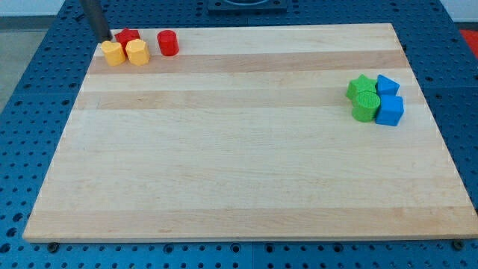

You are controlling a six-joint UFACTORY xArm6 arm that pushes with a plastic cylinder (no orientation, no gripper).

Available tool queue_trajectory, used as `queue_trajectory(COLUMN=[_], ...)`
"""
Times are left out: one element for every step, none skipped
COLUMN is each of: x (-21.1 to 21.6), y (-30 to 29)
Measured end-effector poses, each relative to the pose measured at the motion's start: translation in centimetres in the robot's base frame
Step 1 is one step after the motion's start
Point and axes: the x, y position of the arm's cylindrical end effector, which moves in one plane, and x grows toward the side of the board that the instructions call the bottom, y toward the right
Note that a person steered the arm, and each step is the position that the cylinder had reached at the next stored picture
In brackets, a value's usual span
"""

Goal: Push the yellow heart towards center

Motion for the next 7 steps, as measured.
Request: queue_trajectory(x=[0.0,0.0,0.0,-0.1,-0.8,-0.9,1.8], y=[3.6,5.1,6.4,6.6,4.1,-0.7,-1.2])
